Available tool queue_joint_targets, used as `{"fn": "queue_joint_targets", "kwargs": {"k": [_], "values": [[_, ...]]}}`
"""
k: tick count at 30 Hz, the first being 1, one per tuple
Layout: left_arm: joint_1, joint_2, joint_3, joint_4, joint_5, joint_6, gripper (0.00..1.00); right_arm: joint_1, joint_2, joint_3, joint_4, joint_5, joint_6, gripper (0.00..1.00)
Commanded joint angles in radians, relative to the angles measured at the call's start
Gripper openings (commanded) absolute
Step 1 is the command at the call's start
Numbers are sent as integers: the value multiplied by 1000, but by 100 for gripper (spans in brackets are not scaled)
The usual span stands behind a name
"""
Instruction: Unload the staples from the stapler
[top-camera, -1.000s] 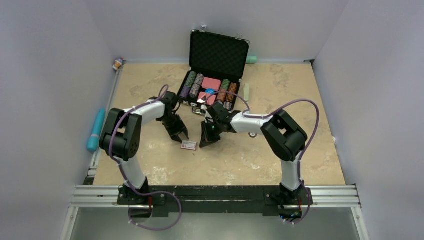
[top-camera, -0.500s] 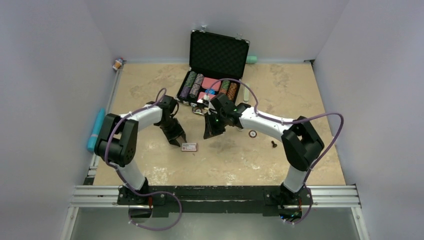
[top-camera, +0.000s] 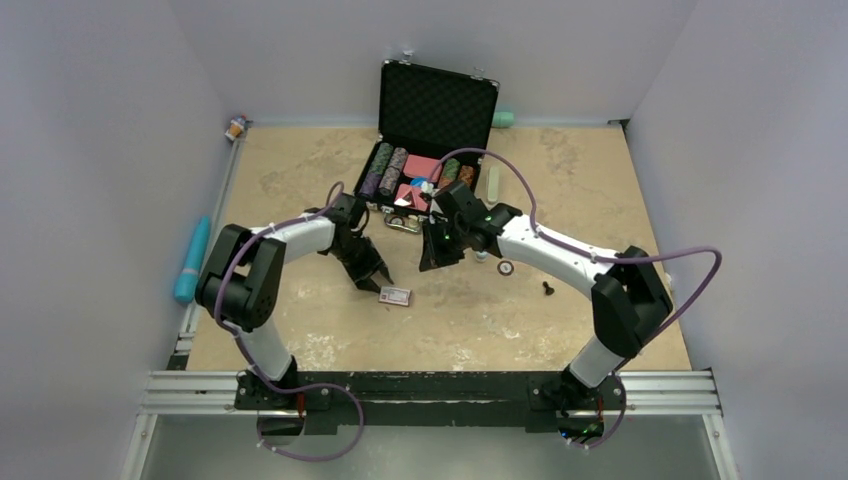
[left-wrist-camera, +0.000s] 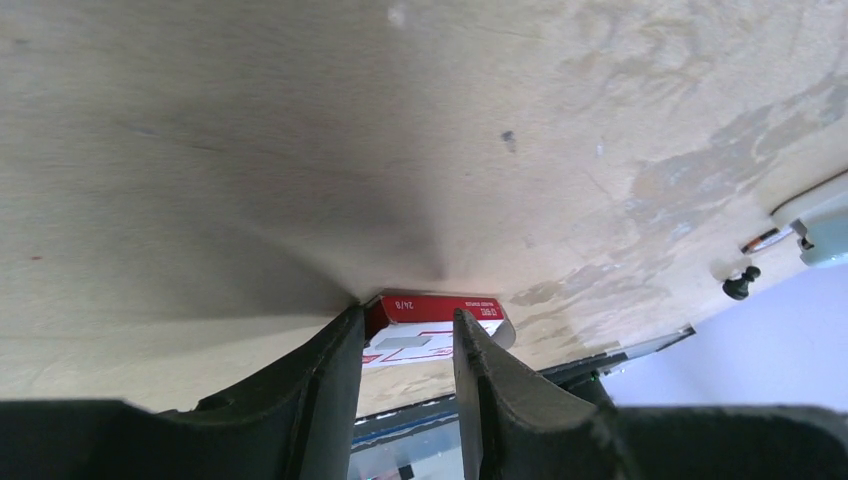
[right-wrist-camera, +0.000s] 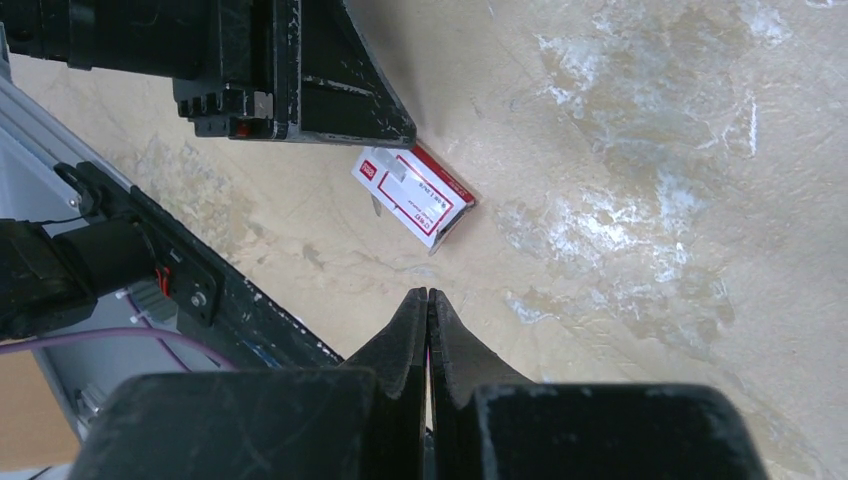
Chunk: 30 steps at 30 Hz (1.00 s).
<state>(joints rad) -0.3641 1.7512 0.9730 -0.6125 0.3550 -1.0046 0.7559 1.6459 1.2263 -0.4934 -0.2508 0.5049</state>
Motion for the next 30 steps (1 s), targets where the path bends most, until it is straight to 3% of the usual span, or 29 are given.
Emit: {"fn": "queue_joint_targets", "kwargs": {"k": [1, 6, 9, 13, 16, 19, 26, 30], "values": [[-20, 29, 2, 75, -7, -40, 42, -10, -59, -21, -18, 37, -4, 0], [-19, -39, 12, 32, -27, -13, 43, -20, -115, -36, -8, 44, -15, 0], [-19, -98, 22, 5, -47, 20, 49, -22, -147, -28, 2, 36, -29, 16], [-19, -194, 35, -50, -105, 73, 67, -22, -180, 1, 0, 44, -46, 43], [-19, -259, 51, -92, -142, 118, 76, -22, -191, 29, -14, 60, -54, 50], [-19, -326, 67, -125, -177, 169, 82, -22, -206, 51, -23, 79, -59, 63], [-19, -470, 128, -170, -224, 288, 86, -24, -249, 90, -25, 99, -74, 79], [-19, -536, 170, -190, -237, 360, 86, -24, -294, 106, -6, 139, -83, 81]]}}
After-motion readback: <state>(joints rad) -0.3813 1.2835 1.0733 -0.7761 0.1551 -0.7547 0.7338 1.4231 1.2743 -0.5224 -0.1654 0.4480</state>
